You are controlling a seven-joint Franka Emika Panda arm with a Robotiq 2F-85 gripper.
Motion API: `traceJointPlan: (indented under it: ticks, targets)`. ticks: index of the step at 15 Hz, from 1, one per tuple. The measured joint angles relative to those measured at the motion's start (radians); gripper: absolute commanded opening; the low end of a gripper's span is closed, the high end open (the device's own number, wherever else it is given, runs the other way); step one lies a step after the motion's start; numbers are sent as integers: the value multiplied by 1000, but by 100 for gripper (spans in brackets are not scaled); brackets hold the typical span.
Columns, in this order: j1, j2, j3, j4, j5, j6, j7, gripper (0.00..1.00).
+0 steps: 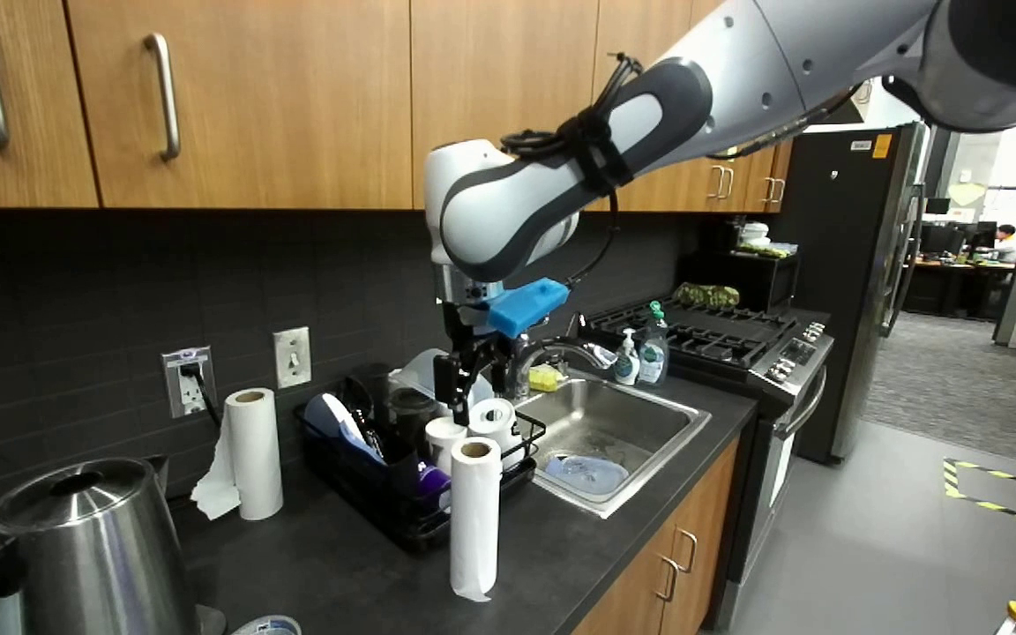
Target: Put the toilet paper closer to the edge in a lying position
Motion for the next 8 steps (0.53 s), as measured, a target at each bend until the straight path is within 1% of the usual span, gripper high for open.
traceJointPlan:
  ticks: [8]
  targets:
    - [-3,14,-50,-2,-3,-3,22,100]
